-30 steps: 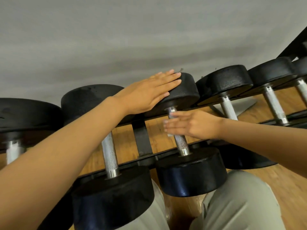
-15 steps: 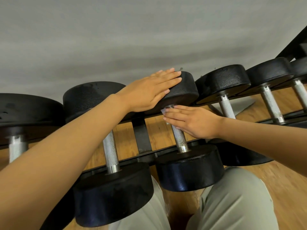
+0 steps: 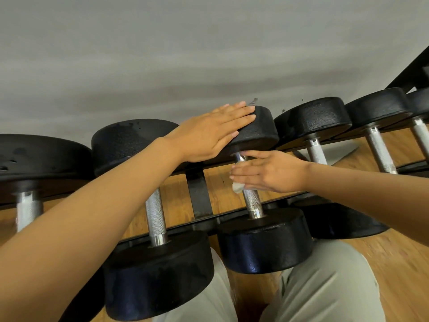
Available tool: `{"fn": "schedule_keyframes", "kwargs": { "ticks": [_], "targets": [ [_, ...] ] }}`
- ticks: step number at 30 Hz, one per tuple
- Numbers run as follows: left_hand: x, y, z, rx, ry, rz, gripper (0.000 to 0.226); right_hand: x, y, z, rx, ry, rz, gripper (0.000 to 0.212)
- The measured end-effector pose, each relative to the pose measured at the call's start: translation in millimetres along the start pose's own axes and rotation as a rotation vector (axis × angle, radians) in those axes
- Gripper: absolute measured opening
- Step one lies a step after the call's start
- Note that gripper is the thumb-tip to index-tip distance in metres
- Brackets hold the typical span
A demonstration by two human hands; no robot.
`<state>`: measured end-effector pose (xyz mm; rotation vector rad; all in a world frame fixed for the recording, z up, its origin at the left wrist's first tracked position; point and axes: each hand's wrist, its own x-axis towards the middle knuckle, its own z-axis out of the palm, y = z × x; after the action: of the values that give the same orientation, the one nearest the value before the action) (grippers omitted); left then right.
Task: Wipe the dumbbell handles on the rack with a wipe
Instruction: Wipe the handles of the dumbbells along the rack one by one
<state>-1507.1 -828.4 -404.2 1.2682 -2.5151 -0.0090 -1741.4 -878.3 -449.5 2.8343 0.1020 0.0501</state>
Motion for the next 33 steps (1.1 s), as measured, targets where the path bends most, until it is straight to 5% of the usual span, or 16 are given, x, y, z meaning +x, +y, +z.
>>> {"fn": "schedule_keyframes", "kwargs": {
  "ticks": [12, 22, 28, 33],
  "targets": [
    [-0.1, 2.2, 0.2, 0.017, -0.006, -0.014, 0.052, 0.6, -19.9, 11.0, -0.082, 0.05, 0.223, 0.043],
    [-0.9, 3.3, 0.8, 0.023, 0.006, -0.015, 0.053, 0.2, -20.9, 10.4, 0.045, 0.127, 0.095, 0.041],
    [-1.3, 3.4, 1.0, 0.003, 0.006, -0.01, 0.052, -12.6, -19.9, 11.8, 0.121, -0.003, 0.105, 0.041],
    [-0.5, 2.9, 0.8, -0.005, 0.002, -0.008, 0.056, -23.4, -14.0, 3.5, 0.168, -0.078, -0.084, 0.042]
  ]
}}
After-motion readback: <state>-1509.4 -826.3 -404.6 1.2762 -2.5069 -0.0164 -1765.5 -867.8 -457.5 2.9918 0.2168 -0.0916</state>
